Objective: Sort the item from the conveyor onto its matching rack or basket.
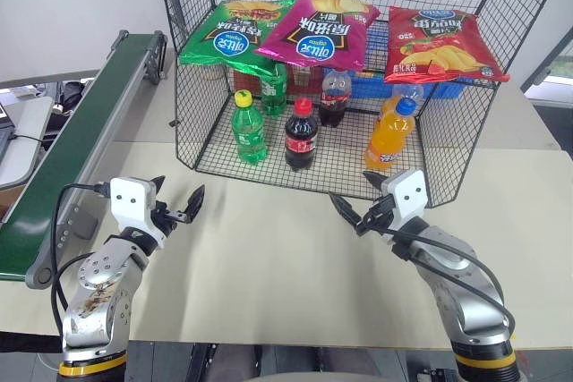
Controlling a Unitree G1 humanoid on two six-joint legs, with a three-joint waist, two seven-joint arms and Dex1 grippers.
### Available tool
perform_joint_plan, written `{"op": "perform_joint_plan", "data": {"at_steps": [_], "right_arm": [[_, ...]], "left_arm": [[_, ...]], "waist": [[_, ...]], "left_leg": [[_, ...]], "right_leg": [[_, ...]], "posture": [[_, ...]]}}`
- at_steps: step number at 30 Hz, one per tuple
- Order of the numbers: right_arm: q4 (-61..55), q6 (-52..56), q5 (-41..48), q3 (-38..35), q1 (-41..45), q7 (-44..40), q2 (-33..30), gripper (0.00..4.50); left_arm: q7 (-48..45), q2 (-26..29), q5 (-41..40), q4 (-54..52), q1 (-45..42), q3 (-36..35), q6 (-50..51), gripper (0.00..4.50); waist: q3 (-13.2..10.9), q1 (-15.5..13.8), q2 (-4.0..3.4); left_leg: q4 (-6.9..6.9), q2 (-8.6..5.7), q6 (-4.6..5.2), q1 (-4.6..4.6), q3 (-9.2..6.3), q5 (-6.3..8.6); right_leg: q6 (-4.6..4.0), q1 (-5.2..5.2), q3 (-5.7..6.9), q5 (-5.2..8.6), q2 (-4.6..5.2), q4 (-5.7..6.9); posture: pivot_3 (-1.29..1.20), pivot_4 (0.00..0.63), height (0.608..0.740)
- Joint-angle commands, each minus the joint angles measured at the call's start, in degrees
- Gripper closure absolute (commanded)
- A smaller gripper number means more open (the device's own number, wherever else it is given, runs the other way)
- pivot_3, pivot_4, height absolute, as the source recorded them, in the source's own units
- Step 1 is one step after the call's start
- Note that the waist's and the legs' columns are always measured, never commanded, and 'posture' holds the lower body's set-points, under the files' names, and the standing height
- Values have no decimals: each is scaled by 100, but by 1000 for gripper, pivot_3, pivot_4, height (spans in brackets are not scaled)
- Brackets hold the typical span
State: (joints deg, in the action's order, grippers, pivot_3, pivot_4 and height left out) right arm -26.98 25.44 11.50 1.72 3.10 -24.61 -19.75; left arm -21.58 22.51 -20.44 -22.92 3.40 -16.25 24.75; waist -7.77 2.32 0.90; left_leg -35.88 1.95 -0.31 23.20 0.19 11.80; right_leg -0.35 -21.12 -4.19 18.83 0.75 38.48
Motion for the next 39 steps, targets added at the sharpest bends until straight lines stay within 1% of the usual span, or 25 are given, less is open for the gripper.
{"op": "perform_joint_plan", "data": {"at_steps": [1,6,9,15,22,30,34,39], "right_arm": [[-137,-91,-7,12,25,123,83,38],[-77,-53,-56,159,352,263,279,38],[51,-129,-92,209,458,225,268,38],[143,-232,-126,249,494,164,227,38],[120,-229,-109,264,579,137,238,38],[-43,-152,208,184,663,-283,74,38],[28,-35,419,213,988,-495,49,38],[200,109,596,296,1362,-742,20,38]], "left_arm": [[-48,132,86,-92,-118,42,-156,0],[-88,173,92,92,-294,11,-262,0],[36,83,138,124,-442,53,-276,0],[-18,66,174,59,-276,88,-352,0],[-26,151,98,0,-370,55,-284,0],[119,182,-85,-438,57,-274,-8,0],[276,206,-246,-409,-9,-644,186,0],[232,377,-356,-367,-47,-825,299,0]], "waist": [[1,2,1],[1,22,0],[1,7,2],[1,6,2],[1,14,2],[1,15,2],[1,27,2],[1,8,2]], "left_leg": [[0,0,0,-2,1,0],[1,0,0,-2,2,0],[0,0,0,-3,1,0],[1,-2,0,1,0,0],[1,-1,0,-1,0,0],[2,0,0,-2,0,0],[0,1,0,-3,-1,0],[1,0,0,-2,-4,0]], "right_leg": [[0,1,0,0,0,0],[0,-2,-2,0,-3,1],[0,-2,0,0,-5,4],[0,-2,1,0,3,1],[0,-2,1,0,1,4],[0,-2,1,0,2,4],[0,-2,2,0,0,4],[0,-2,6,0,0,4]], "posture": [[0,150,740],[0,150,740],[0,150,740],[0,150,740],[0,150,740],[0,150,740],[0,150,740],[0,150,740]]}}
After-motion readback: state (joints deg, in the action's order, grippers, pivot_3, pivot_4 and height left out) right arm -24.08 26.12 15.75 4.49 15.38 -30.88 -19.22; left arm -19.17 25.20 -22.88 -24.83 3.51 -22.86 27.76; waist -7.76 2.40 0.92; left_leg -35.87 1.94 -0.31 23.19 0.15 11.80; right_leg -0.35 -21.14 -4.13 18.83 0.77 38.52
